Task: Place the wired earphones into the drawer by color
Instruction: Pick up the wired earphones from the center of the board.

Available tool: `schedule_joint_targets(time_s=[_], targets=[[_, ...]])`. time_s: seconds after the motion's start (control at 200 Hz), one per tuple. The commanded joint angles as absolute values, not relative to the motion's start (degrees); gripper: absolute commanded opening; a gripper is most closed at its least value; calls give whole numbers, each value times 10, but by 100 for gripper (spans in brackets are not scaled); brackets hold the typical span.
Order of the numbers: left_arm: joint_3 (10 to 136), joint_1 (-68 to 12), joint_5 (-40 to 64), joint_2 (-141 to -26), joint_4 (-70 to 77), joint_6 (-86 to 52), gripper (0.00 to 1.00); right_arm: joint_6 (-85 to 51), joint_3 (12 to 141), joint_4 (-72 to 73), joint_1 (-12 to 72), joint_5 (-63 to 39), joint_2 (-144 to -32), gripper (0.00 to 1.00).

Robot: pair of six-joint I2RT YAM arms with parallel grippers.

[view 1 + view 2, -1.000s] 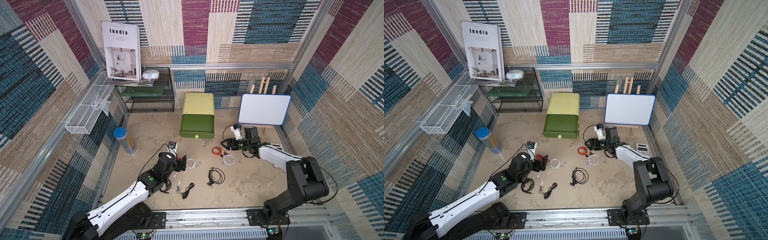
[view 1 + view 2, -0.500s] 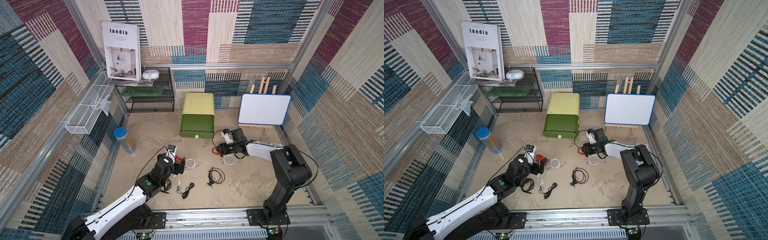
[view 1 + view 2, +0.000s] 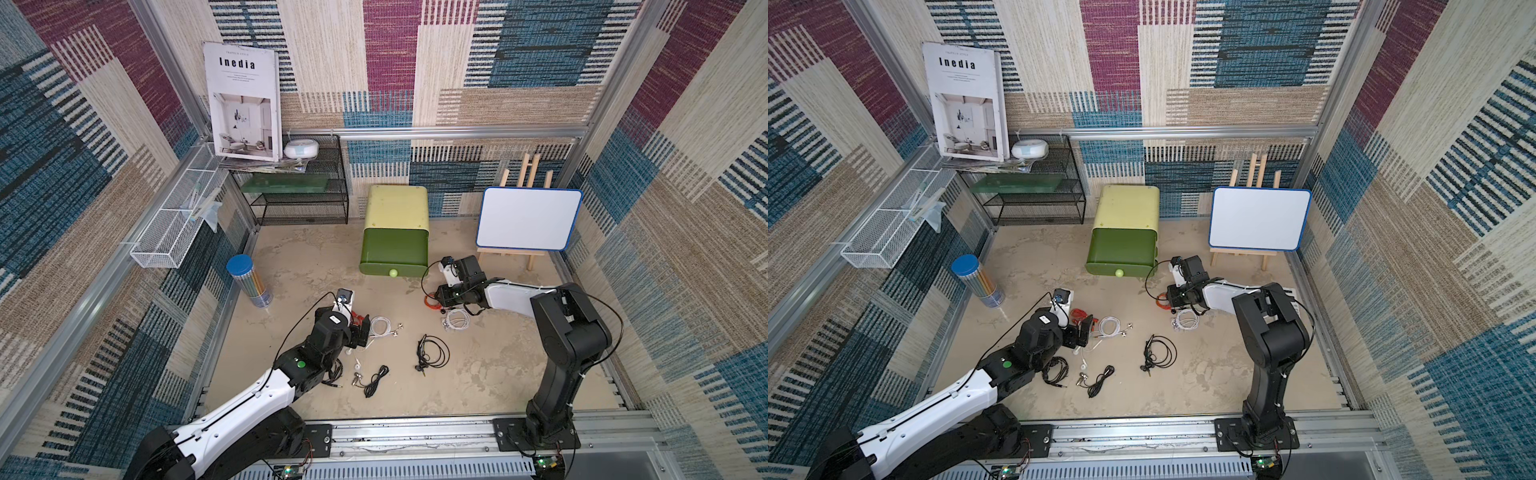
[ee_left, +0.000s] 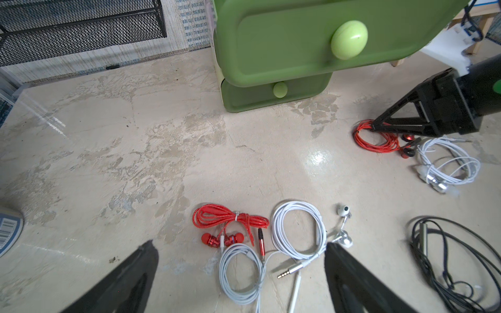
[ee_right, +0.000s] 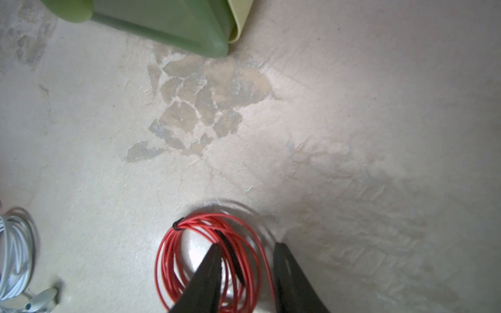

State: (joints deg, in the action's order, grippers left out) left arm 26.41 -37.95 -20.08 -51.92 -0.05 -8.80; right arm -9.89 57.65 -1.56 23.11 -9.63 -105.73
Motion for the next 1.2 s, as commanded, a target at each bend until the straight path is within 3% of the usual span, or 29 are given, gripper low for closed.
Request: schedule_joint_targets(time_s=[0.0, 0.501, 0.781, 1.197], targets=[[267, -379, -213, -520, 6, -83, 99, -98, 577, -50, 233, -97, -1058, 28], [265, -379, -218, -521, 9, -84, 99, -100, 565, -48, 235, -88, -1026, 0], [265, -379, -224, -514, 5, -94, 99, -102, 549, -38, 234, -52, -983, 0], [241, -379, -231, -444, 4, -97, 100, -126, 508, -1, 234, -4, -833, 0]])
